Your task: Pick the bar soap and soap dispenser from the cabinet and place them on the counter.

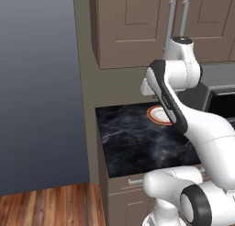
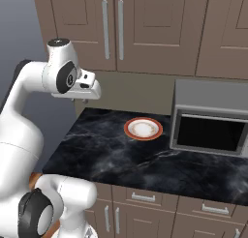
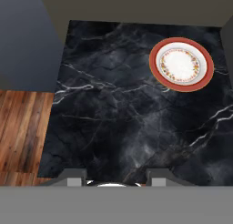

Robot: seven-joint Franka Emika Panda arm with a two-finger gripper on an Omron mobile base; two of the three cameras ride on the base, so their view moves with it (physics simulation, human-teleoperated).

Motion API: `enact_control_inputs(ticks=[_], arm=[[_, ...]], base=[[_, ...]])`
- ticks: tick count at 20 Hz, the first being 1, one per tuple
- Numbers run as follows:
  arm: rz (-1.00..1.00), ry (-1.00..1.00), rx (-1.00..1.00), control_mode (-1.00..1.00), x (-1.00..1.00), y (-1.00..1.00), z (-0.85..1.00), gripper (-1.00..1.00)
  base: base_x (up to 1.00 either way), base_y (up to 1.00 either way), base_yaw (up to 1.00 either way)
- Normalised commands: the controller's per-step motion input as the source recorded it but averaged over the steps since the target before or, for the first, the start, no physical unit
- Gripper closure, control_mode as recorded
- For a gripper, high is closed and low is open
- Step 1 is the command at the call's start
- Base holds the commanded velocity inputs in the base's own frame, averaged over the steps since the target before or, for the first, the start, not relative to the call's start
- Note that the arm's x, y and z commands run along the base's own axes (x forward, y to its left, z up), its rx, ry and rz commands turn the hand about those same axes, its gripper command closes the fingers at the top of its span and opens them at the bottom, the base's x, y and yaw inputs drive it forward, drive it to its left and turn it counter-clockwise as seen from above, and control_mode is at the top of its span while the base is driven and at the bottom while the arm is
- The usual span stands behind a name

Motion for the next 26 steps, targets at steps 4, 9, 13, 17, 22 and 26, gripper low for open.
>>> enact_control_inputs(ticks=[4,9,13,17,22,26], arm=[[-0.01,0.0,0.0,-1.0,-0.05,-0.05,0.0,-1.0],[-0.02,-0.02,0.0,-1.0,-0.11,-0.03,0.0,-1.0],[0.0,-0.01,0.0,-1.0,-0.12,-0.02,0.0,-1.0],[0.0,-0.06,0.02,-1.0,-0.22,-0.05,0.03,-1.0],[0.0,-0.17,0.01,-1.0,-0.25,-0.06,0.15,-1.0],[0.0,-0.13,0.02,-1.0,-0.18,-0.19,0.15,-1.0]], base=[[0.0,0.0,0.0],[0.0,0.0,0.0],[0.0,0.0,0.0],[0.0,0.0,0.0],[0.0,0.0,0.0],[0.0,0.0,0.0]])
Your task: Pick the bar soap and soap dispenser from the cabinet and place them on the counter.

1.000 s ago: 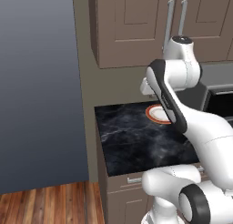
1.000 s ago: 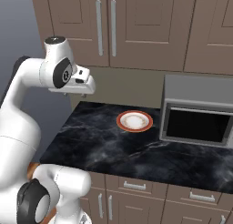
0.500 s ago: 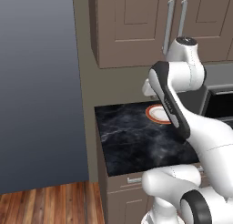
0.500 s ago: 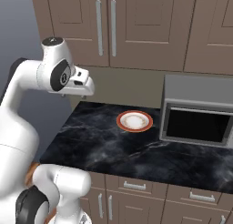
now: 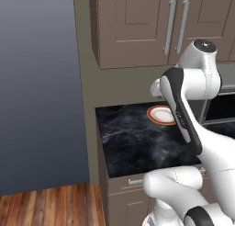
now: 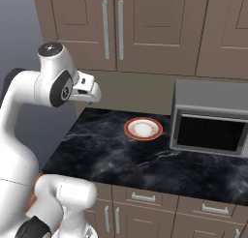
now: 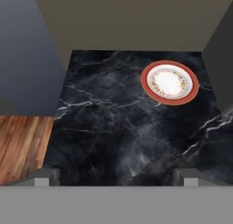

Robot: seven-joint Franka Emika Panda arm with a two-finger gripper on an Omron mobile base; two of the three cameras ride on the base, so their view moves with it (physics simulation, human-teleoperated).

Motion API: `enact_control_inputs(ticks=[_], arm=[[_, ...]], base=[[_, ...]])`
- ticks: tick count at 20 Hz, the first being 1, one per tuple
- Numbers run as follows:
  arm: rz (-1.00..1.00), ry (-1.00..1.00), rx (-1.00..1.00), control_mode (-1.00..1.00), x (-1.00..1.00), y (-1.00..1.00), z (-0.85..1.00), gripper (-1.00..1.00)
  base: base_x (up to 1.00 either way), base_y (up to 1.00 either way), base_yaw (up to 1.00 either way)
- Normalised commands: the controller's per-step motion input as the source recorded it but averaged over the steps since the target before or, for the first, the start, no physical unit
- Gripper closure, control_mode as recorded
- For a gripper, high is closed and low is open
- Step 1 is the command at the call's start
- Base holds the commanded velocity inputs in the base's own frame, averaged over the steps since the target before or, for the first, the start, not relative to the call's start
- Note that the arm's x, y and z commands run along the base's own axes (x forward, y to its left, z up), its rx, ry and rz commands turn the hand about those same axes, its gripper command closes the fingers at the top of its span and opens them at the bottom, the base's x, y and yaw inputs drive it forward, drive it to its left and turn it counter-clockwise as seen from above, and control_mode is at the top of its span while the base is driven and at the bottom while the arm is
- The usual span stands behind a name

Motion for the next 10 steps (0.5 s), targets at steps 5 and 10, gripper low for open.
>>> enact_control_inputs(ticks=[5,10], arm=[[-0.02,-0.05,0.01,-1.0,-0.11,-0.19,0.2,-1.0],[-0.05,0.0,0.0,-1.0,-0.05,-0.14,0.27,-1.0]], base=[[0.0,0.0,0.0],[0.0,0.0,0.0]])
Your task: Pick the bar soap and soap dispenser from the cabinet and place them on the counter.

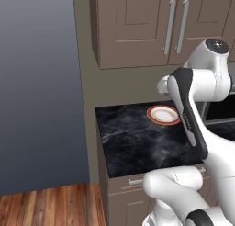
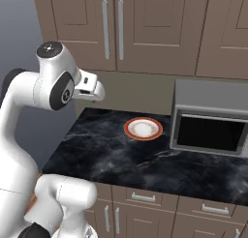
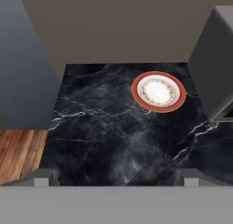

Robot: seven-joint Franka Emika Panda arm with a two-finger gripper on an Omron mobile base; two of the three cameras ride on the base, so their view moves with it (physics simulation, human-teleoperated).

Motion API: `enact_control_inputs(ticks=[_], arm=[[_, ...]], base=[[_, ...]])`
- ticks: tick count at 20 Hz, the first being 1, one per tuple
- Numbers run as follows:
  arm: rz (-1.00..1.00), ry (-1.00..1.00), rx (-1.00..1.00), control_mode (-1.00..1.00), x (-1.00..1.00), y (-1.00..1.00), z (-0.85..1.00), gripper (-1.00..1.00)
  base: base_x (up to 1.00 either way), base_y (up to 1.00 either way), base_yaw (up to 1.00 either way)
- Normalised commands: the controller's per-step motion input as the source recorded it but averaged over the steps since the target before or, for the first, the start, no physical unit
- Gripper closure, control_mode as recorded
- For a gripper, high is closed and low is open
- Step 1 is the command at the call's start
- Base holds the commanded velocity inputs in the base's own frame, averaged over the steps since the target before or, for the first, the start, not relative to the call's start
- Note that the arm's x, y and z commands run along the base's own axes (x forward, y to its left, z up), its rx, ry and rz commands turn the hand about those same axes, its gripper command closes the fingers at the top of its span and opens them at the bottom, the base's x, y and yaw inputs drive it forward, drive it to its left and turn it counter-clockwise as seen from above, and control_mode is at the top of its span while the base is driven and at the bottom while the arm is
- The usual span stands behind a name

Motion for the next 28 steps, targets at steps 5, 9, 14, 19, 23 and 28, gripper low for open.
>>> enact_control_inputs(ticks=[5,9,14,19,23,28], arm=[[-0.02,-0.02,0.01,-1.0,0.0,-0.19,0.31,-1.0],[-0.02,-0.08,0.02,-1.0,0.03,-0.14,0.33,-1.0],[-0.03,-0.07,0.0,-1.0,0.17,-0.07,0.39,-1.0],[-0.05,-0.02,0.0,-1.0,0.27,-0.11,0.29,-1.0],[-0.02,0.0,0.0,-1.0,0.31,-0.05,0.19,-1.0],[0.06,0.0,-0.03,-1.0,0.47,-0.07,0.19,-1.0]], base=[[0.0,0.0,0.0],[0.0,0.0,0.0],[0.0,0.0,0.0],[0.0,0.0,0.0],[0.0,0.0,0.0],[0.0,0.0,0.0]])
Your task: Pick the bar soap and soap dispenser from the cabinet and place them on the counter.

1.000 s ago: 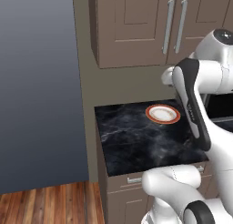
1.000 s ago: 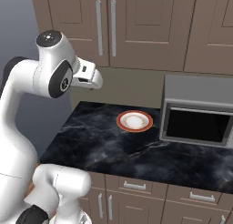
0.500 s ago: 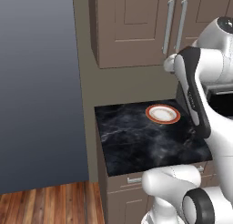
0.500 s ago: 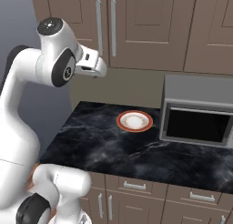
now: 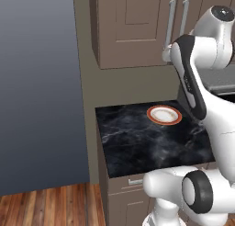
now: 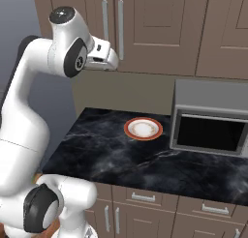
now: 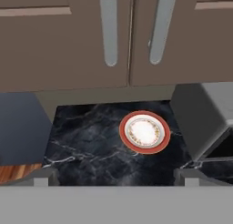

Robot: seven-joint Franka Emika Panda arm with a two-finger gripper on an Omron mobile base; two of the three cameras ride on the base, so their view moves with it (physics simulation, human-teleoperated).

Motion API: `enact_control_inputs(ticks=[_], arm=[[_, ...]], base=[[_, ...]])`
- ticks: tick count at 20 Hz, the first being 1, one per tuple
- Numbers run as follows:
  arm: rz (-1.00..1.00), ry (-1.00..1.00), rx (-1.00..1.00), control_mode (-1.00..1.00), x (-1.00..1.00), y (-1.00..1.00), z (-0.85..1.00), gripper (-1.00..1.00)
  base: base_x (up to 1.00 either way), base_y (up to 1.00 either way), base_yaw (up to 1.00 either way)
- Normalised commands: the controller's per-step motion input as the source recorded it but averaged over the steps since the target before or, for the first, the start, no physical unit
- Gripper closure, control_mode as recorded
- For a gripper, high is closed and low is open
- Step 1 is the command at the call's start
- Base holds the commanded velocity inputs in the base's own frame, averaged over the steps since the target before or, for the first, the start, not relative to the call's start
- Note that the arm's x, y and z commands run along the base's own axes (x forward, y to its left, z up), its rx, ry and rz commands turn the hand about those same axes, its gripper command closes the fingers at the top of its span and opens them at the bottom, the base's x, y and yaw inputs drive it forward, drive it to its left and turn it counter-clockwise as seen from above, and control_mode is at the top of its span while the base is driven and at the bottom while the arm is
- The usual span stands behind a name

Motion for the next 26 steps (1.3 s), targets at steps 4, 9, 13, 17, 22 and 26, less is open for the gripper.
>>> enact_control_inputs(ticks=[4,9,13,17,22,26], arm=[[0.07,0.0,-0.01,-1.0,0.42,-0.04,0.23,-1.0],[0.05,0.0,-0.01,-1.0,0.34,-0.04,0.19,-1.0],[0.06,0.0,0.0,-1.0,0.41,-0.03,0.13,-1.0],[0.06,0.0,-0.02,-1.0,0.46,0.0,0.16,-1.0],[0.04,-0.01,-0.01,-1.0,0.38,0.0,0.04,-1.0],[0.05,-0.01,-0.01,-1.0,0.4,0.0,0.0,-1.0]], base=[[0.0,0.0,0.0],[0.0,0.0,0.0],[0.0,0.0,0.0],[0.0,0.0,0.0],[0.0,0.0,0.0],[0.0,0.0,0.0]])
